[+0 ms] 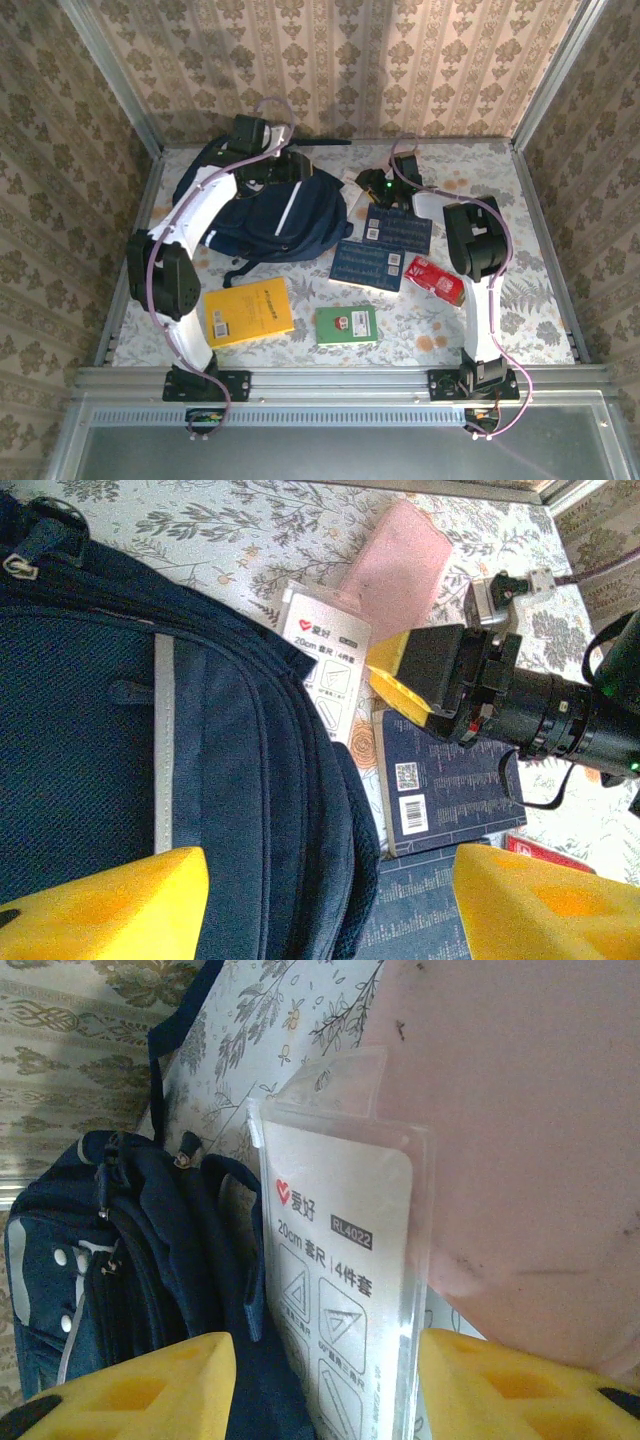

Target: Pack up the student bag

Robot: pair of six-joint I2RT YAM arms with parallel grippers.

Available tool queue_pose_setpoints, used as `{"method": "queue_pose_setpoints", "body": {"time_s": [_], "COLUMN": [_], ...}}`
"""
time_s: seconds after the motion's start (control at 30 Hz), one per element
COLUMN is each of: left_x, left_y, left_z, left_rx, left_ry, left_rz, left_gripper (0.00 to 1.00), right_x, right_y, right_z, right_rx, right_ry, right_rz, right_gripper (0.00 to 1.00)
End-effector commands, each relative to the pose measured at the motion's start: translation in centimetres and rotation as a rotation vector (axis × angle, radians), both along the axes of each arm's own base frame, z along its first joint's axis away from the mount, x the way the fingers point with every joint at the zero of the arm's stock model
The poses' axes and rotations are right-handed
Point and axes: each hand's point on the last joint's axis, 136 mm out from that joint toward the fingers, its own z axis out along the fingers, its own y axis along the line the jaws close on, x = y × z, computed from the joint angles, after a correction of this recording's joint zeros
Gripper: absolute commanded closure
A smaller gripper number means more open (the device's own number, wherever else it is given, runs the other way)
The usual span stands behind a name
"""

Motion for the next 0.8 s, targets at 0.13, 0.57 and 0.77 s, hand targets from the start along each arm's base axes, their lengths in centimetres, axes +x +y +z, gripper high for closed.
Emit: {"method": "queue_pose_setpoints", "body": {"time_s": [0.13,0.57,0.77], "left_x": [-0.3,-0.5,-0.6], "left_y": [-0.4,-0.4,-0.7], "left_z": [1.7,1.9,2.2], "left_rx": [-0.056,-0.056,-0.069], "left_ry": [-0.016,-0.017,-0.020], "left_rz": [-0.012,-0.008,-0.015], "left_gripper": [0.33,0.34,0.34], "right_x": [-0.6,-3.5,-2.5], "right_y": [2.3,0.4,1.8], "right_z": [-2.6,-3.4,-3.4], "right_rx": [-0.015,-0.166,-0.145], "right_ry": [0.065,0.057,0.040], "right_rz": [0.056,0.076,0.122], "right_gripper": [0.53,0.55,0.56]}}
